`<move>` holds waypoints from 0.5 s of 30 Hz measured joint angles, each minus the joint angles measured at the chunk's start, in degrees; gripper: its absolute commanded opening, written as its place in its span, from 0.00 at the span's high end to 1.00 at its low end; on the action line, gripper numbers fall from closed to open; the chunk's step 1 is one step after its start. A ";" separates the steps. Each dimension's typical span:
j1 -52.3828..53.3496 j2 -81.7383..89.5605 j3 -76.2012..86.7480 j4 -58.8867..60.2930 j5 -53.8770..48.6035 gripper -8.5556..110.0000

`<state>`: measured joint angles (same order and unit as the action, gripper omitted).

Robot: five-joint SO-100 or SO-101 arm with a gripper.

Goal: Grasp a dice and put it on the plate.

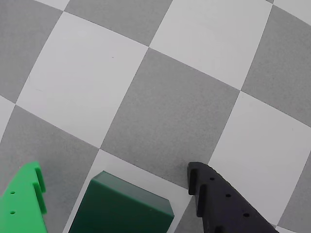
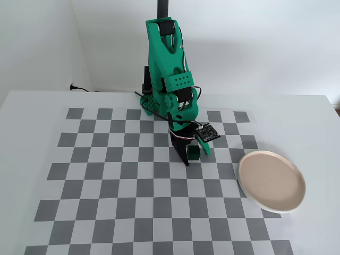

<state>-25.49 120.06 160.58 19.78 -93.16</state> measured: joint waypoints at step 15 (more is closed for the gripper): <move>-0.18 13.27 5.71 10.11 -2.90 0.76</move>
<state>-25.66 133.33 166.29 29.88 -96.06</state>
